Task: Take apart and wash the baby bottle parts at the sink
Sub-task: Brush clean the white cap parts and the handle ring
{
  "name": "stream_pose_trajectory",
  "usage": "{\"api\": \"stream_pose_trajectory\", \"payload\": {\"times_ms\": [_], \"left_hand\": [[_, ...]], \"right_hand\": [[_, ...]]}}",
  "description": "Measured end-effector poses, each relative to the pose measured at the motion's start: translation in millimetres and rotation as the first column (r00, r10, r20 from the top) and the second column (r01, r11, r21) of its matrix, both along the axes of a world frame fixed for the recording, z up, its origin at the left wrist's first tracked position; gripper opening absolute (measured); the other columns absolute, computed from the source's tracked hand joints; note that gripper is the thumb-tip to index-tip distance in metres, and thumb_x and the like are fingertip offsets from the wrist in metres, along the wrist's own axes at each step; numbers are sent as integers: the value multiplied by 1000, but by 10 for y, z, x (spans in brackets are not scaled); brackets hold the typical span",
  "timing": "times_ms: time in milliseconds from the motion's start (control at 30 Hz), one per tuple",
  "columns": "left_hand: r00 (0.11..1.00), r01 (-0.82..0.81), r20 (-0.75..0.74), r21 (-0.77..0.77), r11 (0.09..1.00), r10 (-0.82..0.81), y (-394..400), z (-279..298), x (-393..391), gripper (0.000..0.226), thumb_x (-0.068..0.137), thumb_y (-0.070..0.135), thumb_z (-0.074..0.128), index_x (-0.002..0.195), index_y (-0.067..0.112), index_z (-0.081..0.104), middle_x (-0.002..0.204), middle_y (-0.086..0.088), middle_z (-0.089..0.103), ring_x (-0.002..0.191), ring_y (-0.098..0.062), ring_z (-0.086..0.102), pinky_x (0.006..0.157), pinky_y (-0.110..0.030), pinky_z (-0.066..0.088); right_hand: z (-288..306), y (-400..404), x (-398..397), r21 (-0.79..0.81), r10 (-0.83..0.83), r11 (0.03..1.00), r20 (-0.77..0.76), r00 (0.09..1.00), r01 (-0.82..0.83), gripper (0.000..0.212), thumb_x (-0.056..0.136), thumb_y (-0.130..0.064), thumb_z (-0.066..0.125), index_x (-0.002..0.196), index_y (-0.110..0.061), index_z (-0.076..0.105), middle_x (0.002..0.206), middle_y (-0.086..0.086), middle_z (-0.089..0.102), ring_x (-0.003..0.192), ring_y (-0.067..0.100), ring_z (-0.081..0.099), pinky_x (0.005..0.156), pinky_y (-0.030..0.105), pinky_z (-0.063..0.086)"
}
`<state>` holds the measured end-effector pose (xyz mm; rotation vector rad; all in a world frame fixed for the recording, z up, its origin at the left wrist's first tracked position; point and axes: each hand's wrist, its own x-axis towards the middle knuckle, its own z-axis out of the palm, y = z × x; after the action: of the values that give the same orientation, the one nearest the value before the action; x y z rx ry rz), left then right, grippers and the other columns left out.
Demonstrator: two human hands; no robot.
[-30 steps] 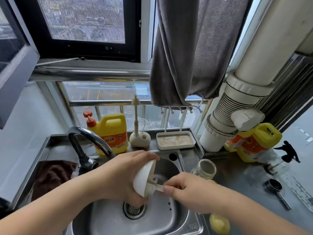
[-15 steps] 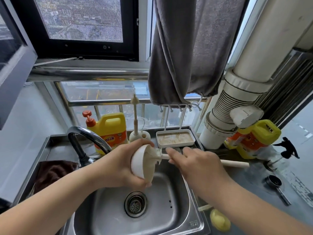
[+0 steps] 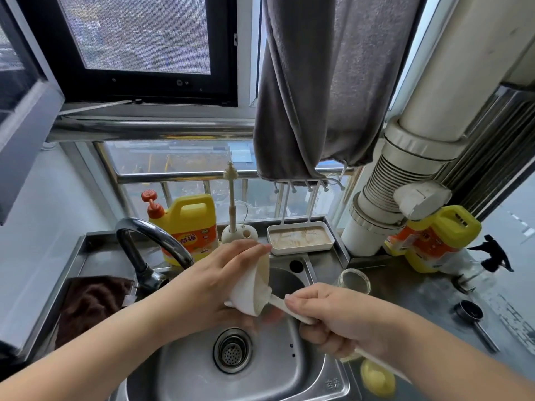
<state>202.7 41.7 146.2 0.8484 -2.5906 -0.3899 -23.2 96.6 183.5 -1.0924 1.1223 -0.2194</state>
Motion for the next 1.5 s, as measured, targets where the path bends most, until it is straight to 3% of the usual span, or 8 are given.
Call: {"api": "stream_pose_trajectory", "payload": {"times_ms": [200,533,700,933,1033,1167,1333,1500], "left_hand": [[1000,-22,25,316,949,15,67,77,-12,63,86,73,19,139,59,-11,141,39,-4,131,20,7,103,2,8],[977,-87,-2,908,410,213,-125,241,-104,78,51,44,86,119,28,53,104,3,67,91,-9,67,69,-22,54],[965,-12,-98,910,415,242,-54,264,-173,68,46,53,77,106,24,61,86,9,70,79,-5,66,62,-15,49],[978,30,-121,887,460,170,-26,146,-148,61,51,43,78,106,20,63,89,2,67,84,-8,64,73,-27,54],[977,51,-152,851,523,151,-27,181,-104,59,52,44,78,106,27,61,90,9,67,86,-9,65,68,-21,50],[968,44,-206,707,706,146,-14,176,-74,61,55,36,83,110,32,56,97,9,65,90,-11,64,72,-24,52],[964,54,-257,436,899,66,84,147,-97,76,54,39,87,120,36,49,107,19,61,100,-5,62,81,-21,51],[990,21,-141,193,981,6,28,173,-115,88,51,55,80,129,36,42,121,24,53,110,5,52,90,-11,43]], "right_hand": [[-57,2,6,90,-9,996,62,998,4,56,102,-40,30,56,-37,63,50,-6,21,38,4,15,37,16,9],[-60,48,-21,-38,35,999,-27,999,-36,44,100,-41,36,68,-44,66,56,1,25,40,8,22,35,16,18],[-30,76,-3,-237,73,963,-239,968,-131,25,97,-46,43,86,-48,66,53,-3,38,44,10,34,42,17,30],[-114,14,-95,-603,-379,340,-790,482,-721,29,97,-41,36,96,-30,63,65,-4,54,53,19,54,46,26,35],[-231,-30,-87,-664,-473,188,-707,526,-723,27,92,-34,41,95,-27,67,59,-4,54,43,18,52,38,26,36],[-176,72,41,-674,-282,555,-704,652,-488,27,99,-46,34,112,-33,53,83,-5,64,77,17,60,64,30,46],[-41,24,19,-243,58,961,-280,958,-129,28,99,-42,43,89,-31,67,48,-10,36,37,4,31,37,17,25],[0,78,27,29,56,998,-48,997,-55,29,90,-52,45,79,-38,69,54,-3,29,40,7,24,36,16,18]]}}
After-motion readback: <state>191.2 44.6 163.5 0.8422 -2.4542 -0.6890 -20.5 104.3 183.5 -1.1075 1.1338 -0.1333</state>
